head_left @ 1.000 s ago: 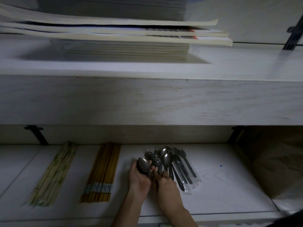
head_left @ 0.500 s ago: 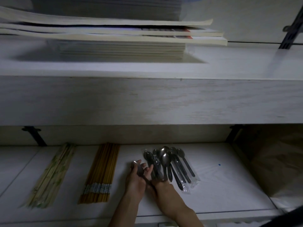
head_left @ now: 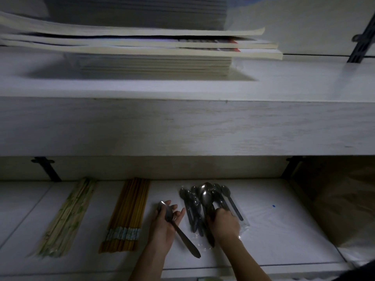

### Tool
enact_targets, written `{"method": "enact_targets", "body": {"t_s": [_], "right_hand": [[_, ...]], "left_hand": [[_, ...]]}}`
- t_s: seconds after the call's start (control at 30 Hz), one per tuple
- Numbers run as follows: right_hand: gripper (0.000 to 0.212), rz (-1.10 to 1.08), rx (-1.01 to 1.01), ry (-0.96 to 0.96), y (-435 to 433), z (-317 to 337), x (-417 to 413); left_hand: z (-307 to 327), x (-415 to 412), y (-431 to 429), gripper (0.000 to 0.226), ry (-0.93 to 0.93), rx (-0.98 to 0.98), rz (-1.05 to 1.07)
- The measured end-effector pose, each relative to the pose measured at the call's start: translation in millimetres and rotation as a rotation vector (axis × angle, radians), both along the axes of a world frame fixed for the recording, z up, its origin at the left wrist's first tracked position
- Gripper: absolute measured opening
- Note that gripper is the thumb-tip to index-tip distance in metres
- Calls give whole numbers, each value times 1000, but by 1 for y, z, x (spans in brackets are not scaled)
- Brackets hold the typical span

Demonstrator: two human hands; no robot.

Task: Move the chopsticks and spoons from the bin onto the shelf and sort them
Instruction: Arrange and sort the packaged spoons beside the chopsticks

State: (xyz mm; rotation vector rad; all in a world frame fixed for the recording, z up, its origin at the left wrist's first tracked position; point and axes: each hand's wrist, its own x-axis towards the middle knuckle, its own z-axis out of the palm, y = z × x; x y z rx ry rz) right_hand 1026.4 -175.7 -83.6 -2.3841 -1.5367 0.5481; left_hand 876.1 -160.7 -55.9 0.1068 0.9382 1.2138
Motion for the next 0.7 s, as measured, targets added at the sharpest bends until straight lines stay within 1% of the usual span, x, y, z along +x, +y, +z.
{"method": "enact_targets", "body": {"t_s": [0.07, 0.2, 0.3, 0.33, 0.4, 0.47, 0.5, 0.6, 0.7], "right_hand": [[24, -10, -16, 22, 4, -3, 2], [26, -7, -31, 126, 8, -4, 12], [21, 1, 75, 245, 6, 8, 18], [16, 14, 114, 298, 3, 14, 17], [8, 76, 147, 477, -6, 28, 9], [10, 155, 137, 650, -18, 40, -8], [11, 192, 129, 689, -22, 42, -16], [14, 250, 139, 661, -27, 33, -31], [12, 211, 178, 595, -27, 23, -34]], "left_hand": [[-1, 0, 0, 23, 10, -4, -16], [-5, 1, 2, 23, 0, -23, -33], [-7, 2, 5, 24, -19, -33, -49], [-7, 4, 5, 24, -20, -35, -56], [-4, 7, 3, 25, -34, -38, -82], [-3, 9, 1, 29, -68, -28, -131], [-4, 11, 0, 33, -71, -26, -155], [-7, 13, 2, 41, -65, -46, -165], [-4, 14, 2, 39, -67, -55, -156]]}}
